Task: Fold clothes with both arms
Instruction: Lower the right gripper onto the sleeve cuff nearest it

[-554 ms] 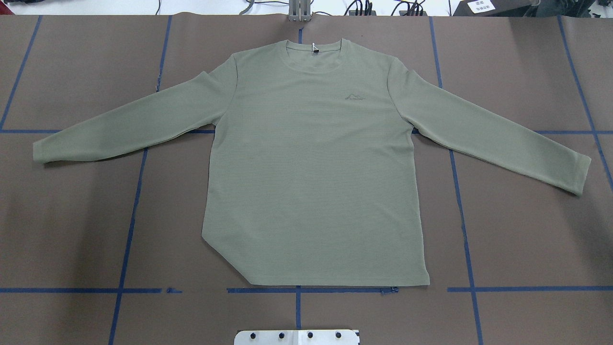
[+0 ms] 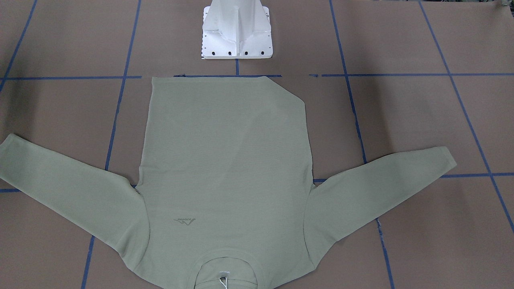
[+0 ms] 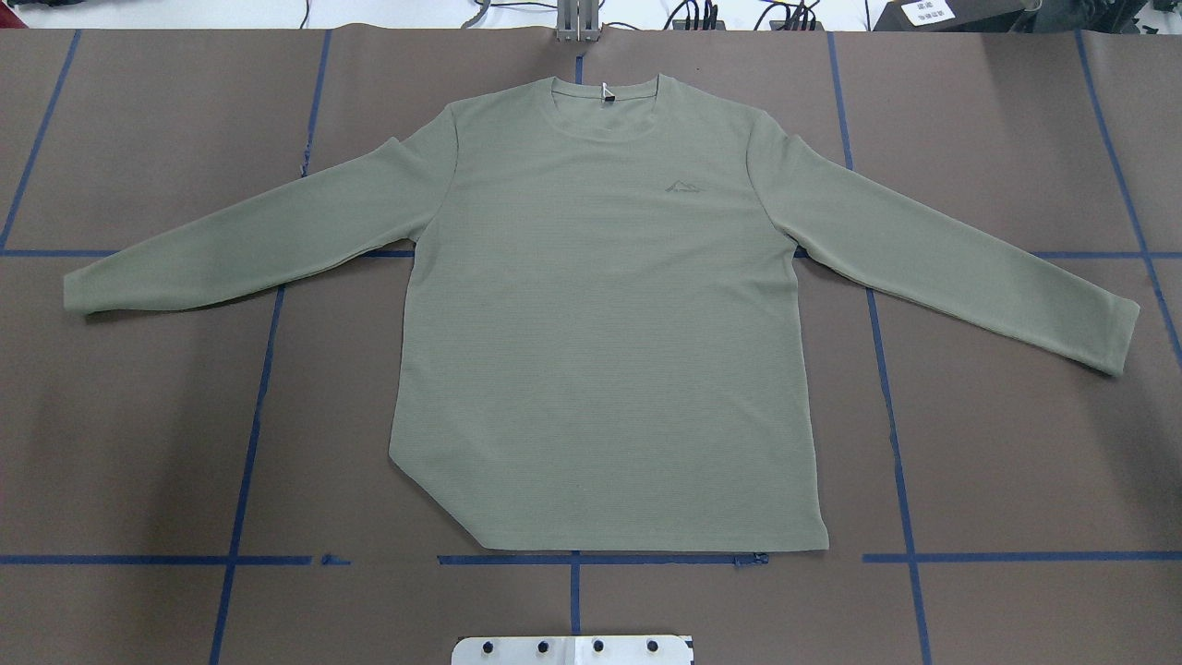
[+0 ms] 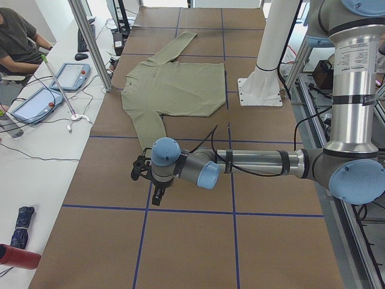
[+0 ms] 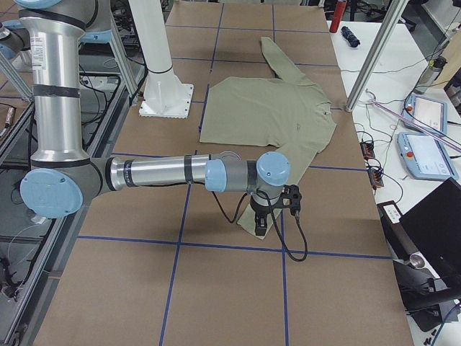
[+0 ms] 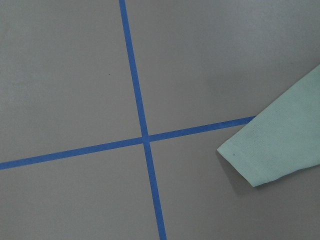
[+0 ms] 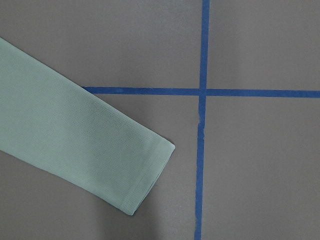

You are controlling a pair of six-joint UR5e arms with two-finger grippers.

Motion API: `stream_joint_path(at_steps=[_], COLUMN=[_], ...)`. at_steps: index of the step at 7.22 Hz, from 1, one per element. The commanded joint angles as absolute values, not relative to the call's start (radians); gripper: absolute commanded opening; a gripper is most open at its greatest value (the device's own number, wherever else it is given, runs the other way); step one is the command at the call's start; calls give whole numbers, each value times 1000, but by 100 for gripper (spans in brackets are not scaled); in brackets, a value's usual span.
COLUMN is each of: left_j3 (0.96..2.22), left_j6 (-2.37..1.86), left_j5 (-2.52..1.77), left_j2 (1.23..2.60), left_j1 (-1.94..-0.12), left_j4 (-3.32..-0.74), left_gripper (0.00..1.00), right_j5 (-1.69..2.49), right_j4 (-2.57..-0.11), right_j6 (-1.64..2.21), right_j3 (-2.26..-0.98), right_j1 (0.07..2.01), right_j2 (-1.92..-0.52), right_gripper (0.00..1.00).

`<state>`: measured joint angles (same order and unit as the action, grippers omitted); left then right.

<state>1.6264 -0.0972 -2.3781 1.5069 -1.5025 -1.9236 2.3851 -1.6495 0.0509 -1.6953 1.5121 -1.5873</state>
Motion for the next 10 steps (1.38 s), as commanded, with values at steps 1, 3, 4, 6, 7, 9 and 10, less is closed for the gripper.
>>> stream_joint_path(at_steps=[1,3,4,6,7,9,10], left_j3=[1617,1623,1624,1625,1626,1625,1624], left_j6=[-100,-95,-100,-100,-100,-100,-100], left_j5=[-2379,-2382,-2384,-2384,-2384,-2384,-2384], left_j2=[1509,1511,1511,1511,1511,1511,1511], left_j1=[-1499,-1497,-1497,-1497,-1497,-1497,-1497], left_j4=[-1930,-1954,-1974,-1974,-1974,-1976,-1974], left_gripper=[100,100,100,100,100,100,100], right_j5=[2390,2390,2388,2378,2372,2370,2370], right_j4=[-1635,-1436,-1285,-974,-933,-933,-931], right_j6=[52,54,133,356,408,419,431], right_j3=[-1698,-1593,-1484,-1315,-1295,-1244,-1224], right_j1=[1513,1456,1428,1364,1335,1321,1301], right_j2=[-1586,-1589,-1566,-1543,-1537,-1522,-1513], right_gripper=[100,100,100,100,100,100,99])
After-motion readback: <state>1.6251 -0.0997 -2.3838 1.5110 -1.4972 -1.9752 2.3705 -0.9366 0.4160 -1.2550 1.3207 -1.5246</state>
